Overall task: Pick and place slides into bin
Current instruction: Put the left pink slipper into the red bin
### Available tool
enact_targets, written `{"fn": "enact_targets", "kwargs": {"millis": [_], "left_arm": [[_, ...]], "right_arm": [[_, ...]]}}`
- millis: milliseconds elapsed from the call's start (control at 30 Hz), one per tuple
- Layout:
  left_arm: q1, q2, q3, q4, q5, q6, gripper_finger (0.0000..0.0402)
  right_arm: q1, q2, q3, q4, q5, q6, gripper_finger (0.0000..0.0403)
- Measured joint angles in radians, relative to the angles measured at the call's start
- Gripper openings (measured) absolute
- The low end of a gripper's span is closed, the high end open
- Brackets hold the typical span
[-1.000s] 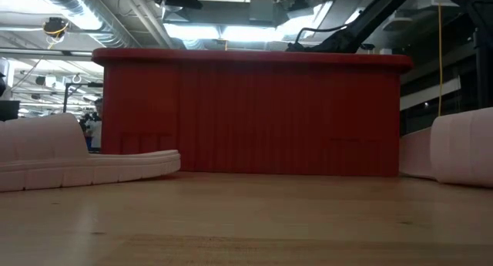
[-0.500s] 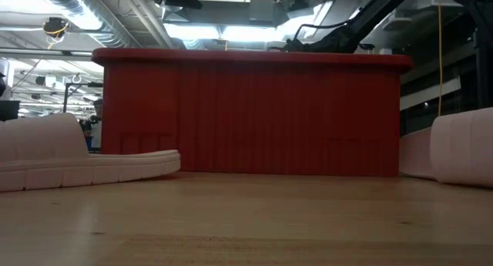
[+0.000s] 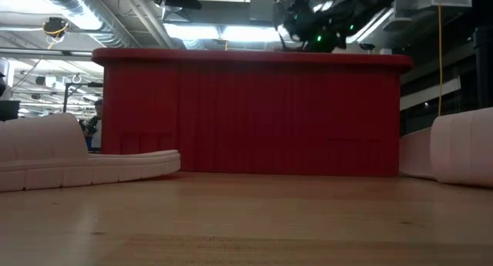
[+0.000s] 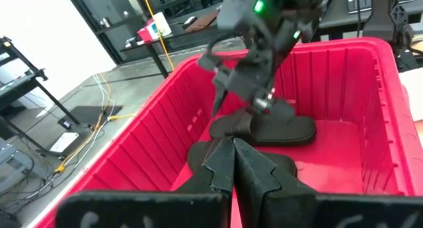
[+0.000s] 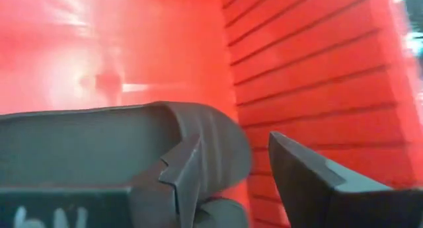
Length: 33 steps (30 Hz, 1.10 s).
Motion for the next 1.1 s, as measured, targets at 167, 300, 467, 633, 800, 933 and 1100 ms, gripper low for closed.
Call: {"fn": "enact_targets", "kwargs": {"millis": [167, 300, 467, 633, 800, 933, 1100], "left_arm": [[0.0, 0.0, 0.0, 0.006, 0.042, 0.0, 0.0005], [0.0, 0.0, 0.0, 0.009, 0.101, 0.0, 0.0004], [-0.001, 0.0, 0.0, 0.01, 0.107, 0.0, 0.0002], [-0.002, 0.0, 0.0, 0.01, 0.162, -0.002, 0.0005], [-0.003, 0.0, 0.0, 0.011, 0.375, -0.025, 0.0002], [-0.005, 0.0, 0.0, 0.009, 0.446, -0.027, 0.0003], [-0.024, 0.0, 0.0, 0.006, 0.447, -0.027, 0.0001]], "right_arm": [[0.051, -0.097, 0.0, -0.014, 0.12, 0.011, 0.0159], [0.09, -0.178, 0.0, -0.031, 0.13, 0.125, 0.0148], [0.136, -0.267, 0.0, -0.115, 0.13, 0.275, 0.0128], [0.191, -0.335, 0.0, -0.23, 0.129, 0.435, 0.0087], [0.279, -0.394, 0.0, -0.244, 0.127, 0.543, 0.0026], [0.363, -0.429, 0.0, -0.24, 0.13, 0.564, 0.0008], [0.475, -0.431, 0.0, -0.267, 0.232, 0.599, 0.0004]]}}
